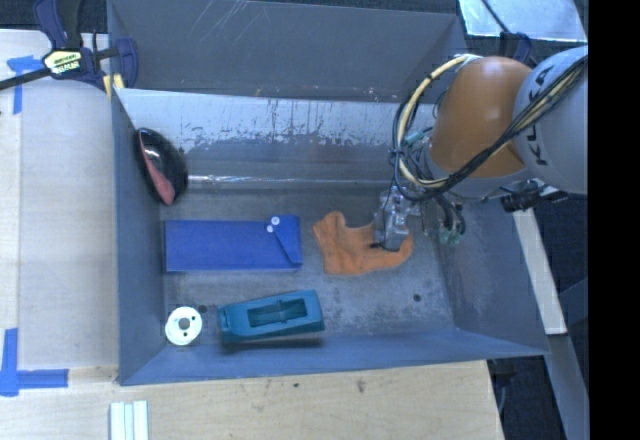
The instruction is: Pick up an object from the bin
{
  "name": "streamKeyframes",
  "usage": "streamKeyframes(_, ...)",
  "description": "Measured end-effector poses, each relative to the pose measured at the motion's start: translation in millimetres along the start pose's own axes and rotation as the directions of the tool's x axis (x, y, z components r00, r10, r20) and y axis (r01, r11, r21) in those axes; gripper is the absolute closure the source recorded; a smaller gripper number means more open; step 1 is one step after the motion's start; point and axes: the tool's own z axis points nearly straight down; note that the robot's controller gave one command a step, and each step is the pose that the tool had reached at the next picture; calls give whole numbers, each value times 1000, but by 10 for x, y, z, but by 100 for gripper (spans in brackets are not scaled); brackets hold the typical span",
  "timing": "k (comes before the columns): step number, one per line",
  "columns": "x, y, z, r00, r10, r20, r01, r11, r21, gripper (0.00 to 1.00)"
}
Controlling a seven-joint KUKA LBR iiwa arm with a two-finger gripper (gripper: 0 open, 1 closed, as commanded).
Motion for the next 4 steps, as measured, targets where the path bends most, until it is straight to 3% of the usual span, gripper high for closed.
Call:
streamKeyframes(1, 5, -2, 9, 1000, 0, 0, 0, 1000, 0, 100)
streamKeyframes(2, 63, -237, -35, 999, 39, -11, -39, 999, -1, 100)
streamKeyframes(3, 42, 351, 406, 999, 39, -3, -39, 999, -1, 0)
streamKeyframes(4, 27, 341, 392, 999, 38, 1, -38, 999, 0, 100)
